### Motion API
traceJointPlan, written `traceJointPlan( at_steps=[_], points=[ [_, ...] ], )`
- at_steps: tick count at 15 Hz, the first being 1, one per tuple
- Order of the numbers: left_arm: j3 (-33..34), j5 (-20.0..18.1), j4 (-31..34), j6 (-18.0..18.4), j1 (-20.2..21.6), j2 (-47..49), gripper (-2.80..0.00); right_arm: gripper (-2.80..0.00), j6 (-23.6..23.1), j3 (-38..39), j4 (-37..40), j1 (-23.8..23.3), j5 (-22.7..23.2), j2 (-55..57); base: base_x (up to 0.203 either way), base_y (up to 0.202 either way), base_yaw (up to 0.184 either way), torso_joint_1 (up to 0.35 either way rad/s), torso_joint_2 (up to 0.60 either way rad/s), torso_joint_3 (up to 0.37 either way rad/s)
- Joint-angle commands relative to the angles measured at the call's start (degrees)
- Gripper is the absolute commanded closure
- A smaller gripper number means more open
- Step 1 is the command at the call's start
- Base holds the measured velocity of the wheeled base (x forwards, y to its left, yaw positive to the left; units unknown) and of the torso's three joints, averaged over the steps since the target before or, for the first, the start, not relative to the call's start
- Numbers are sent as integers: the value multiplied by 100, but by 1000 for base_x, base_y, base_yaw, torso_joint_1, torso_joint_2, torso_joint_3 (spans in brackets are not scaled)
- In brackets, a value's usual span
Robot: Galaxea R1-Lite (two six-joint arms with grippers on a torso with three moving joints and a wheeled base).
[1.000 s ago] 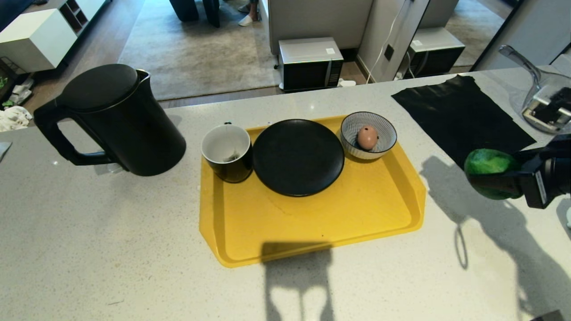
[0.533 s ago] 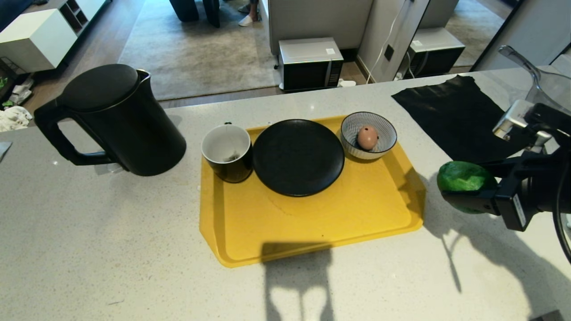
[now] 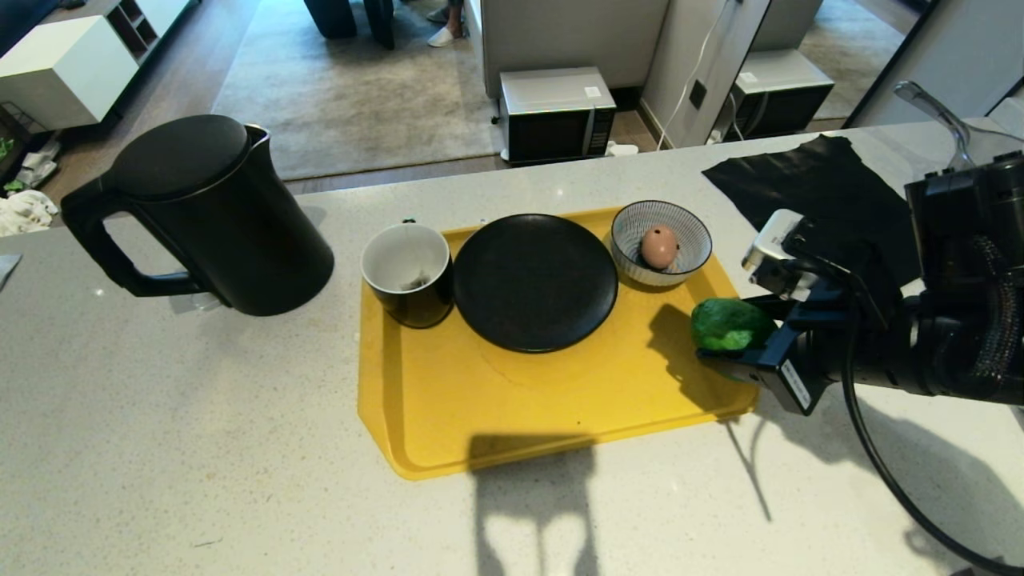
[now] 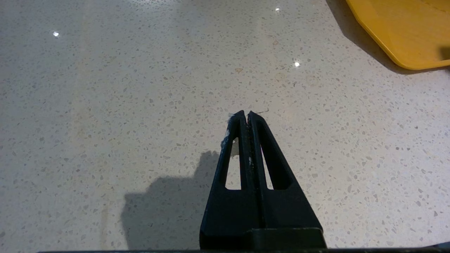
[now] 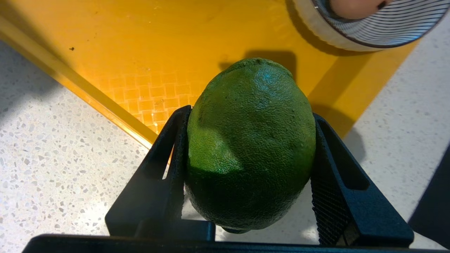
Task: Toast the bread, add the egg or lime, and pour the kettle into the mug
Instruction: Put the fruit on a plate
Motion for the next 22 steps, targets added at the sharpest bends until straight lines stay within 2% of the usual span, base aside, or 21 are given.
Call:
traceJointPlan(
  at_steps=[1,9,22],
  points=[
    [97,4,-5,-3,5,-4,0,0,-11,-34,-8,32,-9,270,0,0,0,0,0,0],
    [97,4,-5,-3,-2,-4,0,0,0,-239,-204,24,-34,718,0,0,0,0,0,0],
    [97,4,-5,-3,6,-4,0,0,-8,-328,-221,-153,-27,808,0,0,0,0,0,0]
  ],
)
